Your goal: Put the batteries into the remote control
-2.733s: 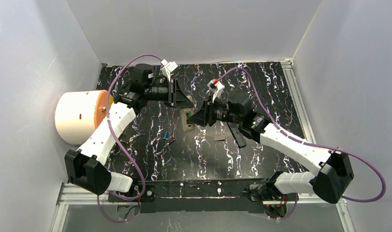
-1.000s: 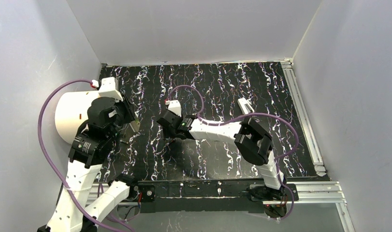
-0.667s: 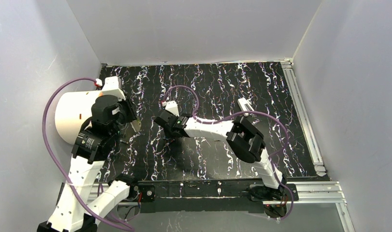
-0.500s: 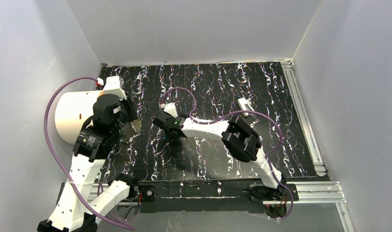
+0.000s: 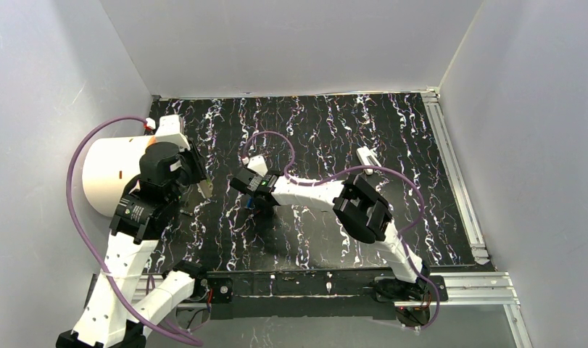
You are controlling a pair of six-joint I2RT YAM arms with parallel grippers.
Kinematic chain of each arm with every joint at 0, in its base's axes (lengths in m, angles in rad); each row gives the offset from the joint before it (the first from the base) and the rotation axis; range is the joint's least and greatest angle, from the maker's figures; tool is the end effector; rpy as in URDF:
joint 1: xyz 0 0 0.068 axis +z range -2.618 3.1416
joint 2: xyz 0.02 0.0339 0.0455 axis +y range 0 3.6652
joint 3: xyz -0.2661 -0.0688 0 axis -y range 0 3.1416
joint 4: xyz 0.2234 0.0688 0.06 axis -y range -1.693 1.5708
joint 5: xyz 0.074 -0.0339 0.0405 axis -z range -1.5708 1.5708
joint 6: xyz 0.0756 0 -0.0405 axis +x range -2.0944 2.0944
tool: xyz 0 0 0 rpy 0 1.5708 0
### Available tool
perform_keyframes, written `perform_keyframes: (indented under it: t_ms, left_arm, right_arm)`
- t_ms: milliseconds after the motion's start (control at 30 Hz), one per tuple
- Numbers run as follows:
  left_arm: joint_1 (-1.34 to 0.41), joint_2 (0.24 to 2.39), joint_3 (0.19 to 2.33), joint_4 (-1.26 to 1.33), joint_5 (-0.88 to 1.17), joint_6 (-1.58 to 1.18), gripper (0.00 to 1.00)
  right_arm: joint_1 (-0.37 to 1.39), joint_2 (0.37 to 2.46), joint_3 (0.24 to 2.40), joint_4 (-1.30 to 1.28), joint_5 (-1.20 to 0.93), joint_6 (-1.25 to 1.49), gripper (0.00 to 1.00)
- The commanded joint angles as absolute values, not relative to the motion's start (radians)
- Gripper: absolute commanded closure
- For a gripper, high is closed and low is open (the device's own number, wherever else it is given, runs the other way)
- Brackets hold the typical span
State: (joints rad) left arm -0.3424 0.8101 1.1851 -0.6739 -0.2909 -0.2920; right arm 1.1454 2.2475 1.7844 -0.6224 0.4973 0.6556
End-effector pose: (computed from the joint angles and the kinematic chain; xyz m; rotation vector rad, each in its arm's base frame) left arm 0.1602 -0.0341 0.4008 -0.1533 1.8538 -0.1685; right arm 0.2305 0.4213 0.1506 -0.4462 2.4227 0.0891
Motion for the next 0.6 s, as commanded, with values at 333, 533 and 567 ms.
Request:
perform_keyframes:
  t_ms: [333, 533, 567]
  left_arm:
    - [-0.341, 0.806, 1.181, -0.657, -0.316, -0.292, 1.0]
    - [-0.341, 0.812, 1.176, -0.65, -0.314, -0.292, 1.0]
    - [-0.341, 0.813, 1.176, -0.65, -0.313, -0.292, 1.0]
  right_arm:
    - [1.065, 2.268, 1.749, -0.582, 0.382, 0.504, 0.64]
    - [1.064, 2.284, 1.773, -0.609, 0.333, 0.436, 0.67]
    - [1.064, 2.287, 1.776, -0.615, 0.323, 0.426, 0.67]
